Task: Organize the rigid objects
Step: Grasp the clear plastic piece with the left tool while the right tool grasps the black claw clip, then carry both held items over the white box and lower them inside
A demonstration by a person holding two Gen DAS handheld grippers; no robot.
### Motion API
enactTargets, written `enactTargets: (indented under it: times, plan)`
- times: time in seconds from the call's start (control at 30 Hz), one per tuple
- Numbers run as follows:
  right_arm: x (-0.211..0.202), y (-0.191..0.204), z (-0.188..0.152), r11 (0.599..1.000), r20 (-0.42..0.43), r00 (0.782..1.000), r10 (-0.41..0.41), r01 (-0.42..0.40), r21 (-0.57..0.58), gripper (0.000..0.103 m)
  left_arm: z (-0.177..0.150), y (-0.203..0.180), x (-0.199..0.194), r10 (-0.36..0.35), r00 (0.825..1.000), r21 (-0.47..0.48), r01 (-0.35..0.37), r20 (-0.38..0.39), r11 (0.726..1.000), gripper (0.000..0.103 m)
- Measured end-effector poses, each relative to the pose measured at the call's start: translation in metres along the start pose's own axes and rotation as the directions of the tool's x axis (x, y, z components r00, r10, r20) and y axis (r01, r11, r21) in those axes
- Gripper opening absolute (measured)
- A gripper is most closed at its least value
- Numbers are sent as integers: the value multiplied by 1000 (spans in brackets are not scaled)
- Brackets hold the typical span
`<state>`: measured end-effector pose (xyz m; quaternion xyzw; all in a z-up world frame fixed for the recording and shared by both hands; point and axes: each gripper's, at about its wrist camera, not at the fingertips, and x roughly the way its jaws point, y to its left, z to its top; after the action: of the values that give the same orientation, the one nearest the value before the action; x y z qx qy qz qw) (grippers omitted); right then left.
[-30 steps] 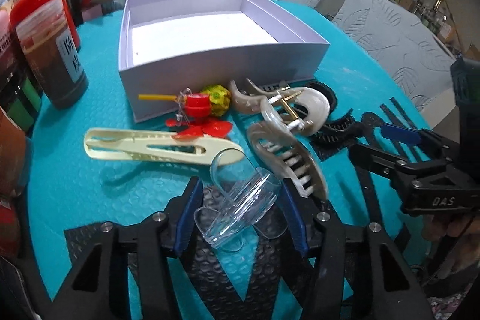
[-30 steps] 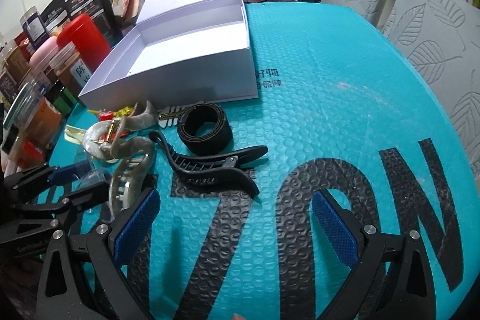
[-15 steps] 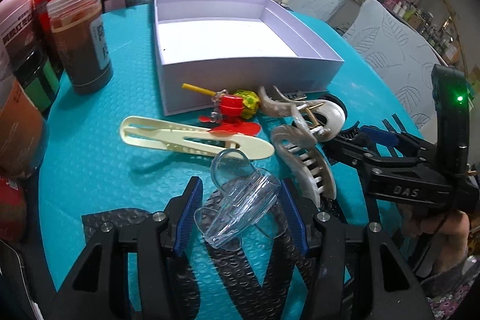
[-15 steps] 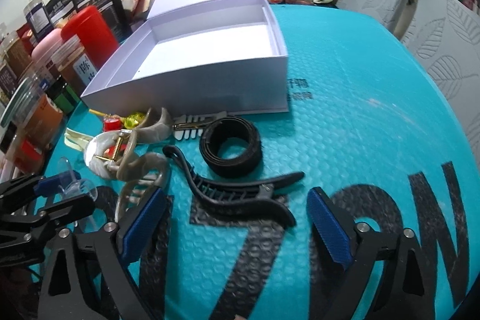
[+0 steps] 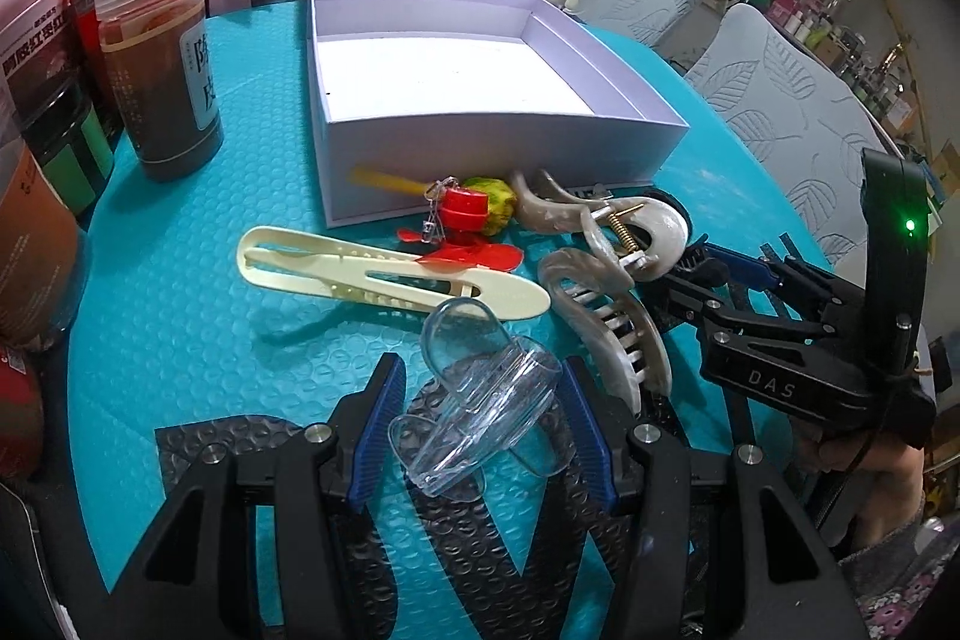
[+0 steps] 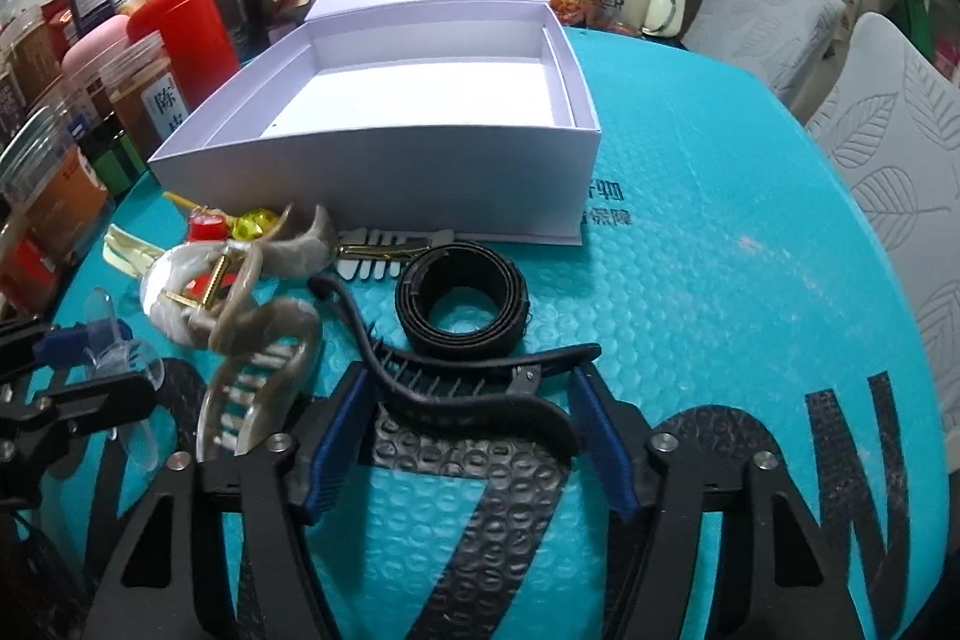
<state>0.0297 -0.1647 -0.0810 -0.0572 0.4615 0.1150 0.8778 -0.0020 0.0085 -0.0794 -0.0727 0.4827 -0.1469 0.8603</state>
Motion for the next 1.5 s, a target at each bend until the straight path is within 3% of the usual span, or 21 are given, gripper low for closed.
enactTargets:
  times: [0.03,0.13,0.2,0.53,0.93,1.5]
  plan:
    - [-1,-1,-1,1000,4,1000,-2,2,1,49,0,0,0,-2,1000,0,2,1,1000,53]
    - [-4,-5,-3,1000,12,1000,25,-25,9,45,1,-1,0,-5,1000,-2,5,3,1000,53]
    - [-6,-4,-5,1000,23,1000,18,-18,-5,24,0,-2,-1,-5,1000,-3,5,5,1000,53]
    - [-18,-3,-16,993,39,992,122,-122,-2,8,-2,-6,-9,-4,1000,3,4,22,1000,53]
    - [-48,-7,-29,990,93,986,139,-142,18,7,-7,-16,-24,-1,998,14,0,63,1000,53]
    - [-93,-12,-45,988,150,978,144,-150,28,7,-4,-45,-63,3,982,47,-12,188,999,53]
